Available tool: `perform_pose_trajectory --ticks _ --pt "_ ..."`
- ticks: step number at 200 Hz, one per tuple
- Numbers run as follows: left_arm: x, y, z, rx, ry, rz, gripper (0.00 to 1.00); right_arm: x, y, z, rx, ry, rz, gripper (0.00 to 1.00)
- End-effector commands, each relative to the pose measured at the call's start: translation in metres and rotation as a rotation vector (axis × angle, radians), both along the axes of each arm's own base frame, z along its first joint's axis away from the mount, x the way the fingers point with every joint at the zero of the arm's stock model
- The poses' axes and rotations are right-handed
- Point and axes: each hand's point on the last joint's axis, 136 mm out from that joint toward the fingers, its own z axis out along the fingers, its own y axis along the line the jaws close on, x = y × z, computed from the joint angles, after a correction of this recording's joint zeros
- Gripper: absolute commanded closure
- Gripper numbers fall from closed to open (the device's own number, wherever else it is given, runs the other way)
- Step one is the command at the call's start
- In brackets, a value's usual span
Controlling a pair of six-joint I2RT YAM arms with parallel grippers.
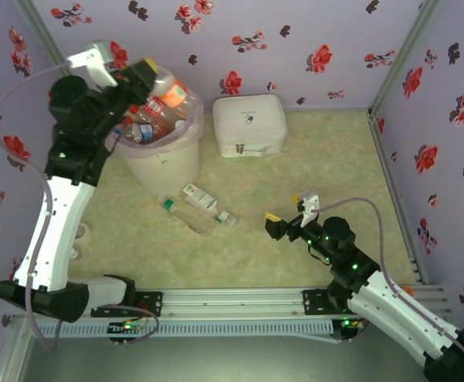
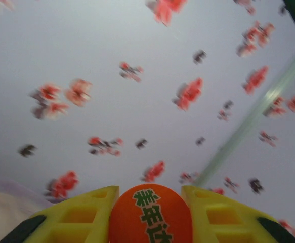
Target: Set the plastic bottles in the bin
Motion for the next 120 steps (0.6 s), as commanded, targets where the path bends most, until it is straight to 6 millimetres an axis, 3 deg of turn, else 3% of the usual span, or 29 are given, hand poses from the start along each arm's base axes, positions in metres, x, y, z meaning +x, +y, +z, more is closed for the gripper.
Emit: perform_pose_trajectory --ticks 1,27,63,120 --pt "0.032 0.027 -0.023 0.02 0.11 0.07 1.0 -0.005 0.008 0.004 0.013 -0.01 0.049 0.01" --pt "0.077 0.038 -0.055 0.008 0.24 0.063 1.0 -0.013 0.017 0.008 0.004 -0.019 0.122 0.01" --pt "0.124 0.03 -0.105 0.001 0.405 -0.01 1.0 -0.015 0.019 0.009 -0.021 -0.028 0.146 0.01" --pt "0.151 0.006 -0.188 0.08 0.582 -0.108 0.97 -0.011 0.029 0.009 -0.008 -0.02 0.169 0.01"
